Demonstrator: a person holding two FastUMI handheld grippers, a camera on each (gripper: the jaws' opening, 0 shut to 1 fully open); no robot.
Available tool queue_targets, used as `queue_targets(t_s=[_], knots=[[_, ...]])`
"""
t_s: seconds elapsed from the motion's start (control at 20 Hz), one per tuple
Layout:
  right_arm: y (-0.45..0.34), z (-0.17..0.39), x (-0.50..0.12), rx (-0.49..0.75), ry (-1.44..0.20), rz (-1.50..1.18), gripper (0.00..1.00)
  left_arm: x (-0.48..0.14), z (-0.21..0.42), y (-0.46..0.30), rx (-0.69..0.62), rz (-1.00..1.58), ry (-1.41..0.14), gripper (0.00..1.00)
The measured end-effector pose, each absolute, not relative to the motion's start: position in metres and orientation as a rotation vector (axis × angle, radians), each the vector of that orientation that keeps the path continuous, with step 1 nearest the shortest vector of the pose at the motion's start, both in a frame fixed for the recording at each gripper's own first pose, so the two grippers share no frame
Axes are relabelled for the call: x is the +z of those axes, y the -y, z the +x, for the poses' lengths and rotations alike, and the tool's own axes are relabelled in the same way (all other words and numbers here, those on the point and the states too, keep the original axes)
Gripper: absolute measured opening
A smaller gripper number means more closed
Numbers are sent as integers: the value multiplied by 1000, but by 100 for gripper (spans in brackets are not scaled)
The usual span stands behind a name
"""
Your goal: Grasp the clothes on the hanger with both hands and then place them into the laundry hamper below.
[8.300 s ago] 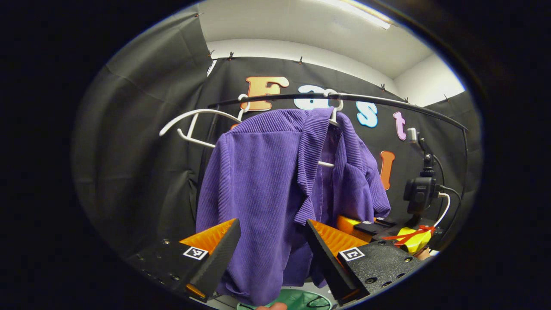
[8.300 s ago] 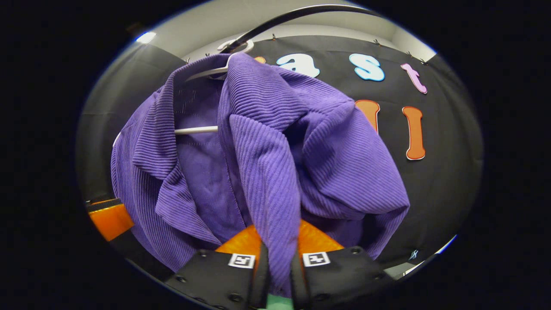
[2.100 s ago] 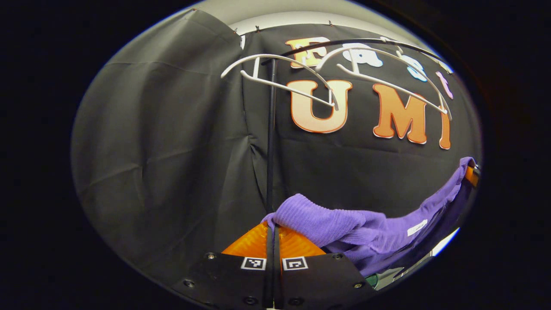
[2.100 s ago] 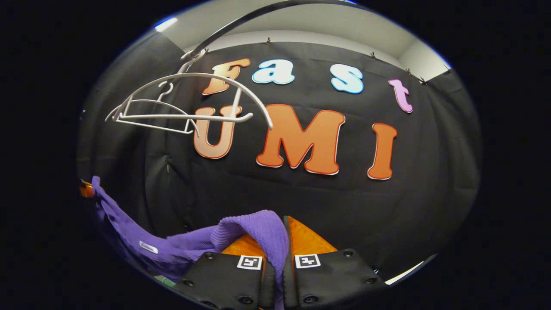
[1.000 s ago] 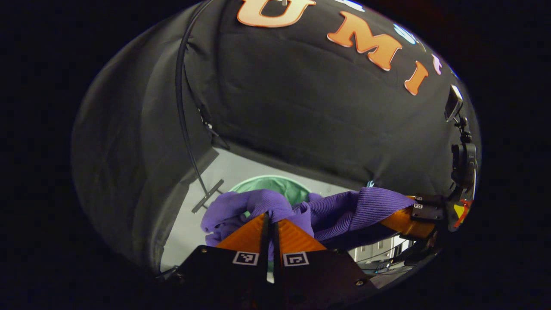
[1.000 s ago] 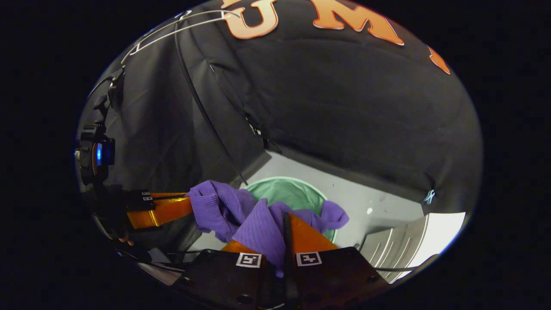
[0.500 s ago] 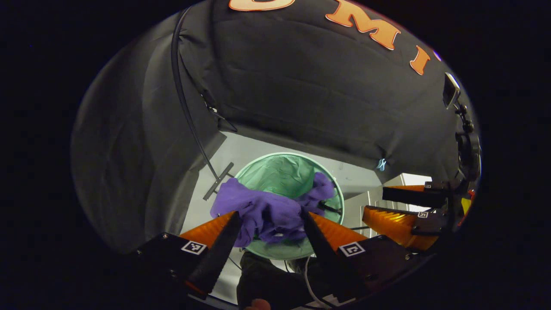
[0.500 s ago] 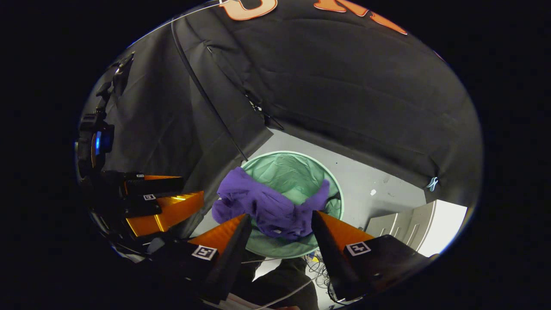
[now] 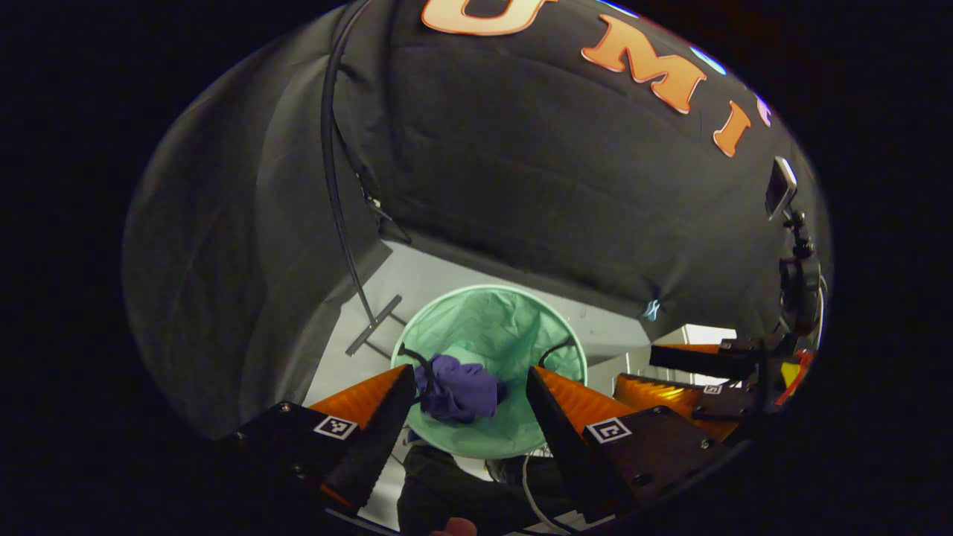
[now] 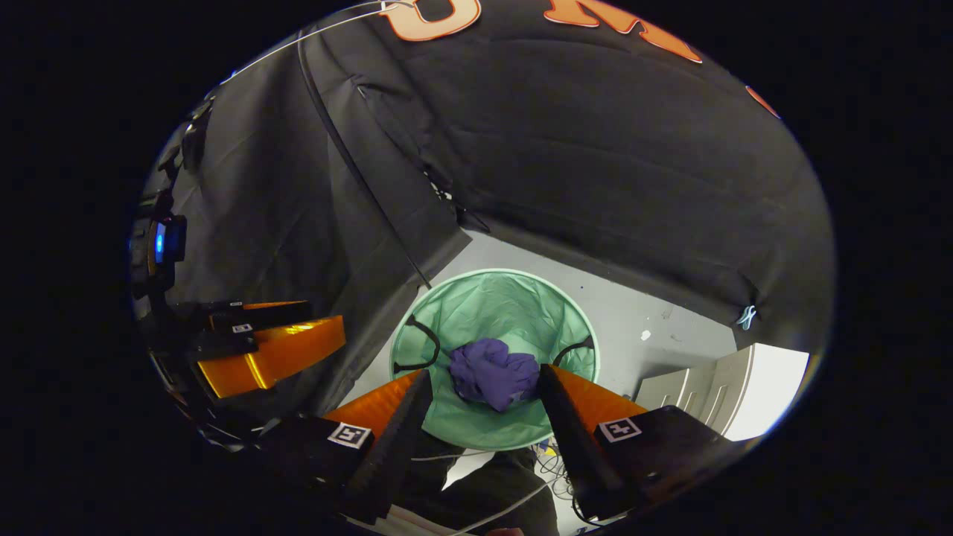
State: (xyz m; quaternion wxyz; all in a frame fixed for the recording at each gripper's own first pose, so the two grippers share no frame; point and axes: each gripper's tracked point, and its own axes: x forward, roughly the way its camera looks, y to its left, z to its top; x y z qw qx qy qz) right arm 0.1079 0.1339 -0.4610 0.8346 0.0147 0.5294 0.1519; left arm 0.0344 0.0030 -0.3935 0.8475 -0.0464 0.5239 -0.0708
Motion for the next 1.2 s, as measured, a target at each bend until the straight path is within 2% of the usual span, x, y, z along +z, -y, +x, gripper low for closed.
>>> queue_targets(t_s=[0.15, 0.2, 0.25, 0.55, 0.85, 0.95, 1.0, 1.2], knots=[[-142, 120, -438, 264, -1013, 57, 95, -356, 64, -2, -205, -103, -976, 96], [-146, 127, -427, 243, -971, 66, 95, -340, 74, 1, -234, -102, -933, 92], [-151, 131, -415, 222, -927, 77, 95, -326, 83, 5, -262, -103, -897, 96], [-153, 137, -310, 177, -644, 131, 95, -241, 115, 29, -329, -78, -648, 96], [-119, 88, -201, 198, -403, 99, 95, -144, 75, 33, -258, -143, -402, 95], [-103, 64, -174, 199, -364, 88, 94, -121, 51, 37, -236, -152, -359, 99], [-95, 49, -161, 197, -351, 85, 86, -113, 38, 39, -227, -151, -343, 91], [-52, -9, -114, 166, -257, 84, 86, -68, 1, 53, -194, -140, -227, 91]])
